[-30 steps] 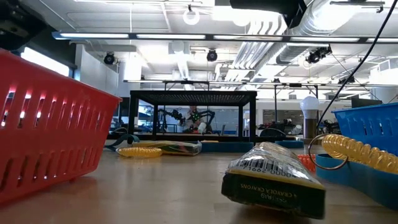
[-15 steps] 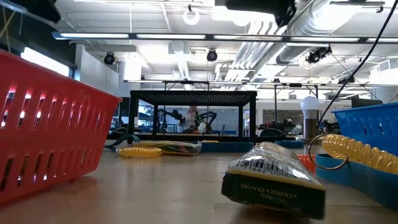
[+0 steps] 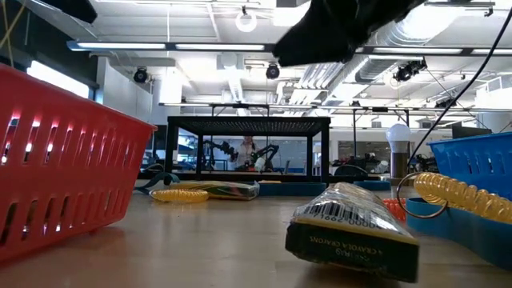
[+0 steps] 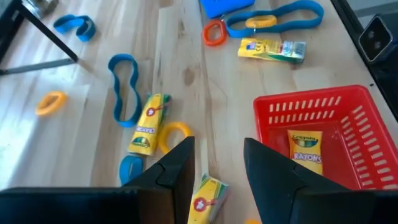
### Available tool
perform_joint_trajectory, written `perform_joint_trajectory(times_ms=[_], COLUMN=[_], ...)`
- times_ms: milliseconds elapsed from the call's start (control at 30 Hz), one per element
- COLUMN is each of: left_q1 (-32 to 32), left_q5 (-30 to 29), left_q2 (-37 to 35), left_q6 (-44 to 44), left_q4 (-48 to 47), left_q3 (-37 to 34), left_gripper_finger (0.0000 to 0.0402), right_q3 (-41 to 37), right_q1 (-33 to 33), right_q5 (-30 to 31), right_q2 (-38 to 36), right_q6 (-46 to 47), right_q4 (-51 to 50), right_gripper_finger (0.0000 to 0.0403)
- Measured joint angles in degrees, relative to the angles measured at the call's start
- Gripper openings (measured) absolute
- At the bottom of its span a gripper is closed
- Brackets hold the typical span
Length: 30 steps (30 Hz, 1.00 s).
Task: Pick & Place Office Desk Supplies
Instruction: Put the yellow spring keychain into the blue bin
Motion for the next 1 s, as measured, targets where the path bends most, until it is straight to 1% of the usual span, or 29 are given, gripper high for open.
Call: perform_joint_trajectory(times_ms=[133, 200, 267, 433, 533, 667, 767, 833, 867, 1000], left_q1=[1.36, 1.84, 2.19, 3.27, 3.94, 4.91, 5.74, 6.25, 6.65, 7.36], left_q5=[0.87, 0.81, 0.37, -0.08, -0.11, -0.17, -0.59, -0.75, -0.79, -0.81], left_q2=[0.00, 0.00, 0.00, 0.00, 0.00, 0.00, 0.00, -0.04, -0.04, -0.04], left_q6=[-0.87, -0.90, -0.90, -1.19, -1.29, -1.18, -0.27, 1.39, 2.21, 4.47], left_q4=[0.06, 0.41, 0.81, 0.98, 1.00, 1.00, 1.57, 1.95, 2.09, 1.90], left_q3=[0.00, -0.07, -0.07, -0.07, -0.07, -0.10, -0.11, -0.13, -0.13, -0.15], left_gripper_finger=[0.0132, 0.0132, 0.0132, 0.0132, 0.0132, 0.0132, 0.0132, 0.0132, 0.0132, 0.0132], right_q3=[0.00, 0.00, 0.00, 0.00, 0.00, -0.13, 0.24, -0.21, -0.11, -0.02], right_q1=[-2.35, -3.81, -5.59, -9.42, -10.97, -12.41, -13.72, -14.42, -14.84, -16.63], right_q5=[0.27, 0.16, 0.13, -0.32, -3.40, -6.24, -5.19, -2.64, -2.20, -2.15], right_q2=[0.01, 0.01, 0.00, 0.01, 0.24, 3.95, 7.97, 9.87, 11.13, 13.98], right_q6=[-5.36, -7.39, -7.36, 0.14, 2.04, 1.33, 0.29, 0.76, 0.94, 1.89], right_q4=[-2.31, -2.34, -3.23, -9.10, -11.20, -9.66, -4.72, -4.09, -1.53, 2.80], right_gripper_finger=[0.0258, 0.0274, 0.0284, 0.0287, 0.0287, 0.0287, 0.0286, 0.0286, 0.0286, 0.0285])
